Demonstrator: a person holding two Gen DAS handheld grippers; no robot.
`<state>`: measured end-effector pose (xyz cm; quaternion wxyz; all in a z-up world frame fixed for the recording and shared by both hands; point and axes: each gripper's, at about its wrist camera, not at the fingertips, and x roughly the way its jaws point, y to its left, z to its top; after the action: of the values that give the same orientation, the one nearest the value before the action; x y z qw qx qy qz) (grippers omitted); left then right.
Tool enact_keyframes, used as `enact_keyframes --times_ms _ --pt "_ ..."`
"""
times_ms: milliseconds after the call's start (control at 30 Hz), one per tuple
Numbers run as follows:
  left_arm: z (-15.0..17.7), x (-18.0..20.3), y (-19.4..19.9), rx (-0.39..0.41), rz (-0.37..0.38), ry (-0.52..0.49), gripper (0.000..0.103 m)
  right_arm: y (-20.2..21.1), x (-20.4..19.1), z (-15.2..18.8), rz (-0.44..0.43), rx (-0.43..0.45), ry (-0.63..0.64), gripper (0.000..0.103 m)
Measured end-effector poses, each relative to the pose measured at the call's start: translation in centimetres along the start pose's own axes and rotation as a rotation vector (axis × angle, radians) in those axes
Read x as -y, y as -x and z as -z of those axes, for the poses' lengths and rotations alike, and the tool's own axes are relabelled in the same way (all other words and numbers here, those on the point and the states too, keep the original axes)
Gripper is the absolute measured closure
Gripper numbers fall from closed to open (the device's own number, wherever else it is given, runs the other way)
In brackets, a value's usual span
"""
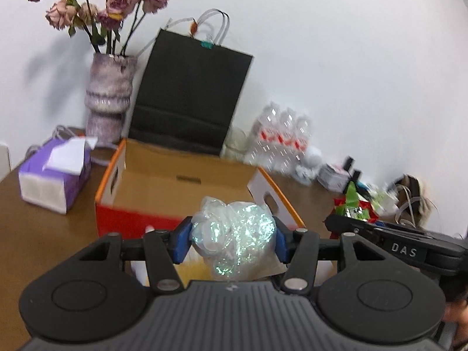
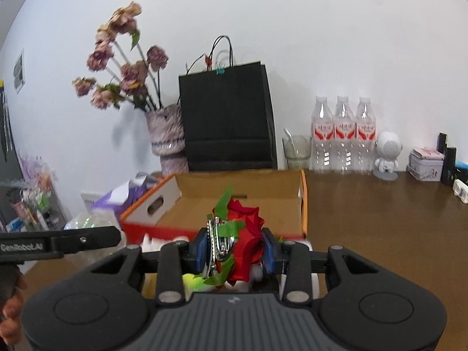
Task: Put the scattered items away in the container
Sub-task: 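Carry both items over the cardboard box and open both tools to drop them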
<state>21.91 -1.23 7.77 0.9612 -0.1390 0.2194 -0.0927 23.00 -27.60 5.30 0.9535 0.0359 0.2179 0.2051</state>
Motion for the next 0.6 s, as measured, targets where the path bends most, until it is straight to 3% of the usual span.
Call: enact_keyframes --times_ms 233,367,600 --pt "-2.1 -2.6 -6.5 0.033 -0.097 0.063 0.048 -6.4 -0.9 -2.7 0.021 0.054 -0.036 0.067" --pt "-2.5 -3.8 -10.2 0.017 -0.147 0.12 0.048 -12.0 -1.0 -3.4 0.057 -0.022 -0.039 0.067" --pt "-2.1 -4.0 -14.5 -0.031 -0.291 0.044 0.047 -18.4 -0.3 -2.3 0.094 -0.168 -0.017 0.067"
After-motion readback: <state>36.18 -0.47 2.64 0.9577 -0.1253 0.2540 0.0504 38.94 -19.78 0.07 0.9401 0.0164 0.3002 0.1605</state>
